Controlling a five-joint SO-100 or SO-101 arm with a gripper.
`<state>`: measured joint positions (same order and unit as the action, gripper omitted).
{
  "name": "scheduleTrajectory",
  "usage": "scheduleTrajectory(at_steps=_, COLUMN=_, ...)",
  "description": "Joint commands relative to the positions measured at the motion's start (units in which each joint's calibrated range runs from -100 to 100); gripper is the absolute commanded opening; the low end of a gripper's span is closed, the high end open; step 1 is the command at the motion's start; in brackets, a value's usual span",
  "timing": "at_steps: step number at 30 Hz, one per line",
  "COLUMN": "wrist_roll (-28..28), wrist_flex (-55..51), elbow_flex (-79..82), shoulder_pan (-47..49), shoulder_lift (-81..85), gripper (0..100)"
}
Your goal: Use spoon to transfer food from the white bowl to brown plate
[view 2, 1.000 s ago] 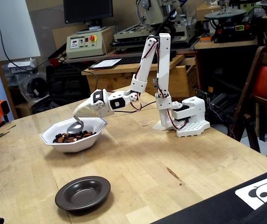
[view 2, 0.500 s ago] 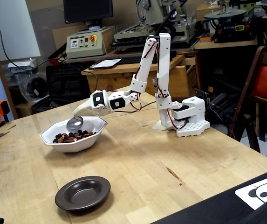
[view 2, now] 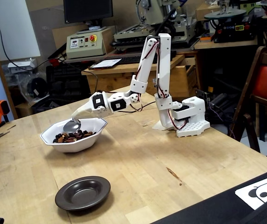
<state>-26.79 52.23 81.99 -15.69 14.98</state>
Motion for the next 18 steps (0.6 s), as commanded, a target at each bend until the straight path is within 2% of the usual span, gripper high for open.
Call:
scheduleTrajectory(at_steps=1, wrist_roll=0.2, wrist_flex=0.6, elbow_flex=-2.8, shoulder_pan=2.5, shoulder_lift=0.5, gripper=3)
scheduleTrajectory(at_steps=13, wrist_roll=-0.1, wrist_flex=0.6, elbow_flex=-3.5, shoulder_pan=2.4, shoulder_lift=0.4, gripper=3)
scheduleTrajectory(at_steps=18, wrist_roll=-0.1, wrist_flex=0.6, elbow_flex=-3.5, shoulder_pan=-2.8, shoulder_lift=0.5, gripper=3)
